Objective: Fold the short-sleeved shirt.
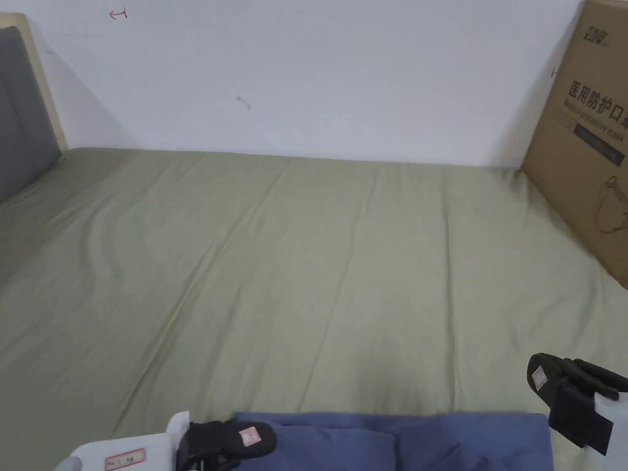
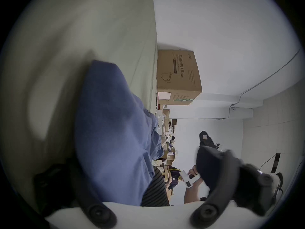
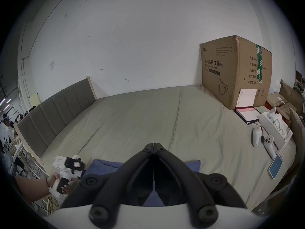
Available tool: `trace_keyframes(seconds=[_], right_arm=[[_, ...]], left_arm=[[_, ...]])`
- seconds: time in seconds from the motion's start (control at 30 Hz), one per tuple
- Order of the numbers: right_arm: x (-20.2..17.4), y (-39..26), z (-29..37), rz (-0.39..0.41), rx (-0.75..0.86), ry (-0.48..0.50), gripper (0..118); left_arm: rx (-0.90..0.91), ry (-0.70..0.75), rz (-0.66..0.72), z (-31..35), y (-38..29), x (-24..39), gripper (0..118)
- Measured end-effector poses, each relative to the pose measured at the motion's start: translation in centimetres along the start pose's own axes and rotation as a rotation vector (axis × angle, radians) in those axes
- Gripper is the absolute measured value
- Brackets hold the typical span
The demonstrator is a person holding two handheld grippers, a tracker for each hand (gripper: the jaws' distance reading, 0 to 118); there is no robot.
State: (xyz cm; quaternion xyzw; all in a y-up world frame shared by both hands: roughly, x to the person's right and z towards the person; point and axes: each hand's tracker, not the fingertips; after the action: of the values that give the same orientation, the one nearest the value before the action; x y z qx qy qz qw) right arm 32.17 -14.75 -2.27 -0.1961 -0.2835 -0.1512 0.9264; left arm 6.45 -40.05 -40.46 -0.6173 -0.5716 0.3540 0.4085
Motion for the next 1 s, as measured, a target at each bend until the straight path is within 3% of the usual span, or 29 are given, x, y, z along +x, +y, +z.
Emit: trace_keyframes(seconds=[0.03,0.07,0.1,0.17,0.27,0.4,0.5,0.57,0.67,0.77,0.9,0.93,0.97,1.0], right_arm=[[0.0,0.0,0.0,-0.002,-0.002,0.002,0],[0.0,0.0,0.0,-0.002,-0.004,0.004,0],[-0.1,0.0,0.0,-0.002,-0.005,0.005,0],[-0.1,0.0,0.1,0.002,-0.008,0.005,0],[0.1,0.0,0.6,0.006,-0.009,0.006,0],[0.5,0.3,1.3,-0.002,0.001,0.008,0],[0.9,0.4,1.9,-0.021,0.015,0.023,0],[1.0,0.4,2.3,-0.028,0.023,0.03,0],[1.3,0.2,2.7,-0.028,0.032,0.04,0],[1.8,0.2,3.4,-0.041,0.039,0.047,0],[2.8,0.1,4.1,-0.074,0.047,0.044,0],[3.1,0.0,4.2,-0.082,0.048,0.042,0],[3.4,-0.1,4.3,-0.089,0.047,0.038,0],[3.7,-0.2,4.3,-0.097,0.042,0.032,0]], left_arm=[[0.0,0.003,0.009,-0.6,0.0,-0.6,82],[0.028,0.104,0.019,-0.7,-0.1,-1.3,37],[0.042,0.262,0.012,-1.0,-0.2,-2.1,4],[0.062,0.201,-0.079,-1.0,-1.0,-0.8,4],[0.057,0.364,-0.084,-1.2,-1.7,1.7,5],[0.101,0.661,-0.404,1.8,-3.0,10.1,5],[0.229,1.003,-0.472,3.8,-4.7,16.0,5],[0.218,1.139,-0.621,3.7,-5.8,19.0,5],[0.177,1.038,-0.707,1.3,-7.2,22.0,5],[0.11,0.845,-0.582,-2.5,-7.2,22.0,6],[0.015,0.779,-0.51,-10.1,-6.9,20.1,7],[-0.014,0.784,-0.501,-12.4,-6.7,19.2,14],[-0.047,0.802,-0.503,-14.5,-6.8,18.3,30],[-0.078,0.811,-0.503,-16.3,-6.7,17.4,30]])
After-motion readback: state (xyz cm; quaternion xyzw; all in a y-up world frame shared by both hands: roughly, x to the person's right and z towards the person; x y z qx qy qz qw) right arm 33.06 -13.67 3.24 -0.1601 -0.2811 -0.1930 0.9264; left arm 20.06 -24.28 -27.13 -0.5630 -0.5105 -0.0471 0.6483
